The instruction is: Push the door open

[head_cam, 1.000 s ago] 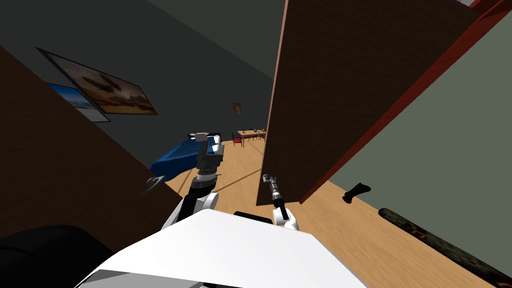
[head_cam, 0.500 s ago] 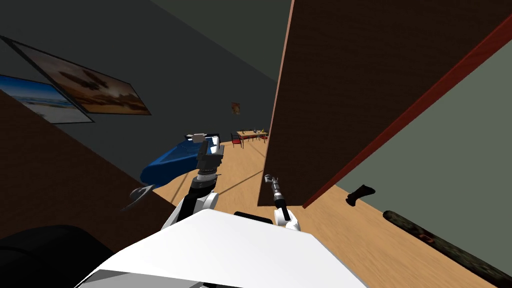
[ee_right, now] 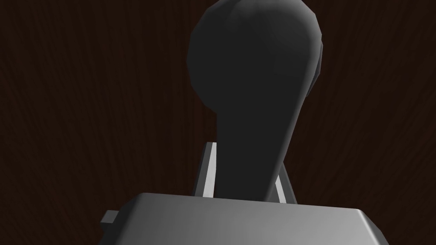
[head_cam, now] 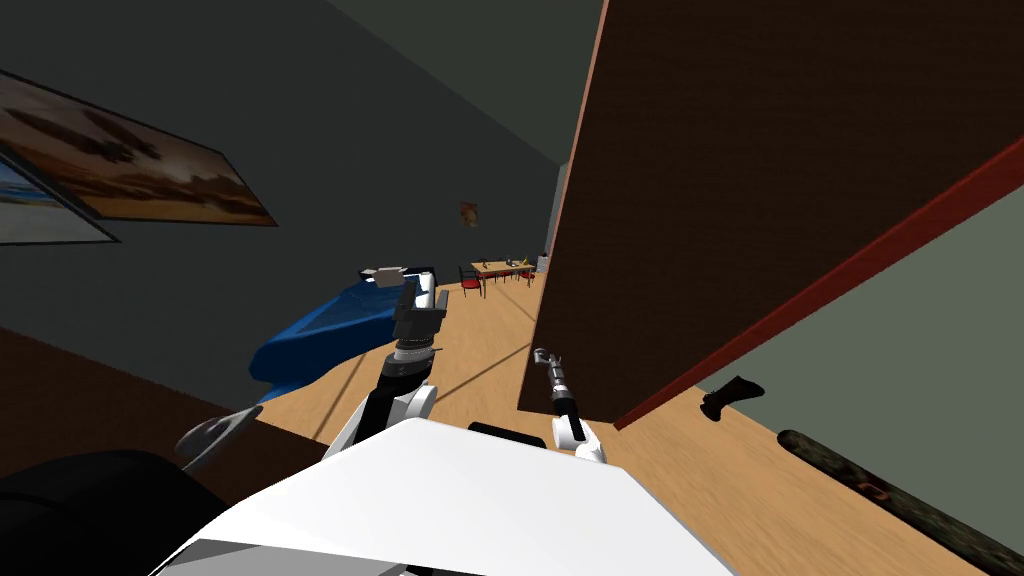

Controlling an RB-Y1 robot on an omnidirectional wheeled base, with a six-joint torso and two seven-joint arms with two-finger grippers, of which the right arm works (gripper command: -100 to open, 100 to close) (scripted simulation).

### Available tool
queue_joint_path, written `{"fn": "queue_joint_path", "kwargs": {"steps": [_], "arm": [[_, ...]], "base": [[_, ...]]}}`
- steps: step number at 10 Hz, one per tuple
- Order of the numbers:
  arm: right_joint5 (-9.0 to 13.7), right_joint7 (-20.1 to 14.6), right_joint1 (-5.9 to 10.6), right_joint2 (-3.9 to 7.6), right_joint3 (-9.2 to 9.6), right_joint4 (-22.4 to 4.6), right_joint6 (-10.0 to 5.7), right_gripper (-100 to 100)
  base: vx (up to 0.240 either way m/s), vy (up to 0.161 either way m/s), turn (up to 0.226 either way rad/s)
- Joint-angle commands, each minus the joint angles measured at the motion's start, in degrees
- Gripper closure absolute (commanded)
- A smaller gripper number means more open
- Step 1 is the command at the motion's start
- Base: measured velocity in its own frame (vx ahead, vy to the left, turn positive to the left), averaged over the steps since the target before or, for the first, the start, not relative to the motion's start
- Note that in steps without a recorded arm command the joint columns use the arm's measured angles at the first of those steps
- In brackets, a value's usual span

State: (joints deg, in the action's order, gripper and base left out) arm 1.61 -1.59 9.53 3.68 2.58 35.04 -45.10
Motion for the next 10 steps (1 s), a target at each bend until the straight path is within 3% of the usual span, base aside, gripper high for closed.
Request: {"fn": "queue_joint_path", "kwargs": {"steps": [1,10], "arm": [[0.7,0.5,0.09,0.91,-1.51,0.2,-0.49,100],[3.7,2.5,0.05,1.53,-7.14,-0.1,-0.61,100]], "base": [[0.179,0.115,-0.035],[0.183,0.102,-0.067]]}}
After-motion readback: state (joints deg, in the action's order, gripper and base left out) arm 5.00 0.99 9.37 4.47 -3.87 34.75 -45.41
